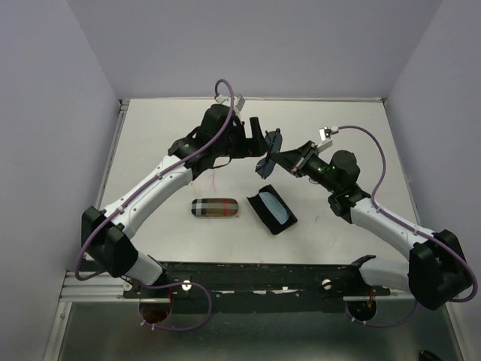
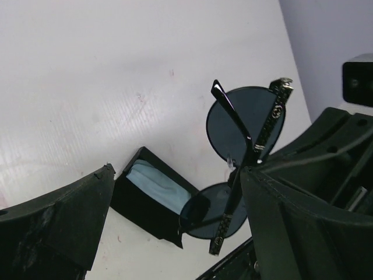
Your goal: Organize the sunglasses
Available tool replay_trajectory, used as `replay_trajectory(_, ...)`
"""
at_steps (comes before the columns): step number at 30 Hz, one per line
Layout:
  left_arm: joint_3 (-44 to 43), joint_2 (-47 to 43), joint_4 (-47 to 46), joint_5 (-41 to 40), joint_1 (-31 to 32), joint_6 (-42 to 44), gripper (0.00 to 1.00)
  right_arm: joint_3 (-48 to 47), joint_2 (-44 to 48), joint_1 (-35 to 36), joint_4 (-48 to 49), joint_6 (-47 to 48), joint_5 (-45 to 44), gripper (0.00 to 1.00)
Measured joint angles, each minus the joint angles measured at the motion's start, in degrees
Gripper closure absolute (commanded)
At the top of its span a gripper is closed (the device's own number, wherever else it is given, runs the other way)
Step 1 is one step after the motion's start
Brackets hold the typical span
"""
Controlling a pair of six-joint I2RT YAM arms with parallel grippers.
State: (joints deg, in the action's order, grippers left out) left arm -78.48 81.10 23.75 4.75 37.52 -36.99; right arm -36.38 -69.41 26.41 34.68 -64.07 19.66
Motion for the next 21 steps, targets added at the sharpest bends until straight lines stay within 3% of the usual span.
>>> replay_trajectory(5, -6.4, 8.8, 4.1, 1.4, 0.0, 1.0, 0.02, 0.3, 0.6, -0.7, -4.9, 4.8, 0.9, 0.99)
replay_trajectory(11, -2.4, 8.6, 5.0, 2.4, 0.1, 0.9, 0.01, -0.5, 3.8, -0.3, -18.4, 14.0, -1.9, 0.99)
replay_trajectory(17, 15.2, -5.2, 0.8, 2.6, 0.1, -1.0, 0.01, -2.9, 3.8, 1.4, -29.8, 22.3, -5.8, 0.99)
replay_trajectory(21, 24.5, -15.0, -1.4, 2.3, 0.1, -2.8, 0.01, -5.7, 1.3, 8.5, -38.2, 26.0, -14.3, 0.99)
